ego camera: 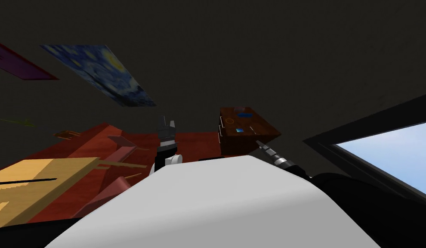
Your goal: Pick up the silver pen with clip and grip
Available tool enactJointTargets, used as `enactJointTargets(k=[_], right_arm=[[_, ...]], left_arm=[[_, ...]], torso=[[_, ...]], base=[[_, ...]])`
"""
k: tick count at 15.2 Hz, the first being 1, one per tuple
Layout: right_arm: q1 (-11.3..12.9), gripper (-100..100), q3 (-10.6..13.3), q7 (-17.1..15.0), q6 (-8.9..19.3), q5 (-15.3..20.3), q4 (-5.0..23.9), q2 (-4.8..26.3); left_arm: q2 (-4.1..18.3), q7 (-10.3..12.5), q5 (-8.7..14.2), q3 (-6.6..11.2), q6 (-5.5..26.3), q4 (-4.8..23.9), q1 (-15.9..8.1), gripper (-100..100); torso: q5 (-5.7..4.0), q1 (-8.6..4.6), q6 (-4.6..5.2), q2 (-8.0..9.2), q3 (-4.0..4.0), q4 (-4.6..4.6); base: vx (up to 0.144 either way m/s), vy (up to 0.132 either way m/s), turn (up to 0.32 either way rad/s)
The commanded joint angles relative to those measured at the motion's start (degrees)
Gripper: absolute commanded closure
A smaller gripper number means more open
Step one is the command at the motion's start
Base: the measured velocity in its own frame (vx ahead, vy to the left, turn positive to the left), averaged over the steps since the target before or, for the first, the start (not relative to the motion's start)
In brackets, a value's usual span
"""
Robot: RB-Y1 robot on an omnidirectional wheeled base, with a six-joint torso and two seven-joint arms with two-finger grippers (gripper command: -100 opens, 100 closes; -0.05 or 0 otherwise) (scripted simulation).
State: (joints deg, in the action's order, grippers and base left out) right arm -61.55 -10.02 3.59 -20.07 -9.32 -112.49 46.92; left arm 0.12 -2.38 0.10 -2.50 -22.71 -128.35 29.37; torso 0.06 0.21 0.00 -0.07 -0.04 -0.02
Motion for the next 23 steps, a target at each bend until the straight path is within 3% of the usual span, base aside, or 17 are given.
enactJointTargets(k=[1,2,3,4,7,8,9,10,11,12,14,23], right_arm=[[-2.3,-100,-0.7,-0.4,0.3,-0.3,1.8,2.9],[-2.3,-100,-0.7,-0.4,0.3,-0.3,1.8,2.9],[-4.4,-100,-1.2,-0.5,1.1,-0.4,2.7,4.7],[-4.4,-100,-1.2,-0.5,1.1,-0.4,2.7,5.1],[-8.4,-100,-2.5,-0.6,2.8,-0.7,4.6,9.1],[-8.5,-100,-2.5,-0.6,2.8,-0.7,4.6,9.2],[-10.5,-100,-3.1,-0.7,3.6,-0.7,5.5,11.0],[-10.5,-100,-3.1,-0.7,3.6,-0.7,5.5,11.3],[-12.5,-100,-3.8,-0.7,4.5,-0.8,6.3,13.1],[-12.5,-100,-3.8,-0.7,4.5,-0.8,6.3,13.3],[-15.8,-100,-5.2,-0.6,6.1,-0.9,8.0,16.6],[-24.9,-100,-8.4,-0.3,9.8,-0.9,11.3,25.9]], left_arm=[[0.0,0.0,0.0,0.00,0.0,0.0,0.0,0],[0.0,0.0,0.0,0.00,0.0,0.0,0.0,0],[0.0,0.0,0.0,0.00,0.0,0.0,0.0,0],[0.0,0.0,0.0,-0.01,0.0,0.0,0.0,0],[0.0,0.0,0.0,0.00,0.0,0.0,0.0,0],[0.0,0.0,0.0,0.00,0.0,0.0,0.0,0],[0.0,0.0,0.0,0.00,0.0,0.0,0.0,0],[0.0,0.0,0.0,0.00,0.0,0.0,0.0,0],[0.0,0.0,0.0,0.00,0.0,0.0,0.0,0],[0.0,0.0,0.0,0.00,0.0,0.0,0.0,0],[0.0,0.0,0.0,0.00,0.0,0.0,0.0,0],[0.0,0.0,0.0,0.01,0.0,0.0,0.0,0]], torso=[[0.00,0.00,0.00,0.00,0.00,0.00],[-0.01,-0.03,-0.03,-0.01,0.00,0.00],[-0.01,-0.05,-0.03,-0.02,-0.01,0.00],[-0.01,-0.03,-0.06,-0.03,-0.02,-0.01],[-0.01,-0.03,-0.02,-0.04,-0.03,-0.01],[0.01,-0.01,-0.04,-0.05,-0.03,-0.01],[-0.01,-0.03,-0.03,-0.04,-0.03,-0.01],[-0.01,-0.05,-0.04,-0.04,-0.03,-0.01],[-0.02,-0.06,-0.02,-0.04,-0.02,-0.01],[-0.01,-0.07,-0.05,-0.04,-0.02,-0.01],[-0.02,-0.12,-0.06,-0.06,-0.03,-0.01],[-0.08,-0.31,-0.02,-0.10,-0.06,-0.02]], base=[[0.038,0.034,0.158],[0.039,0.033,0.187],[0.041,0.045,0.293],[0.039,0.038,0.230],[0.044,0.039,0.212],[0.040,0.029,0.186],[0.041,0.030,0.216],[0.040,0.024,0.172],[0.042,0.025,0.227],[0.040,0.016,0.221],[0.048,0.012,0.294],[0.048,-0.026,0.198]])
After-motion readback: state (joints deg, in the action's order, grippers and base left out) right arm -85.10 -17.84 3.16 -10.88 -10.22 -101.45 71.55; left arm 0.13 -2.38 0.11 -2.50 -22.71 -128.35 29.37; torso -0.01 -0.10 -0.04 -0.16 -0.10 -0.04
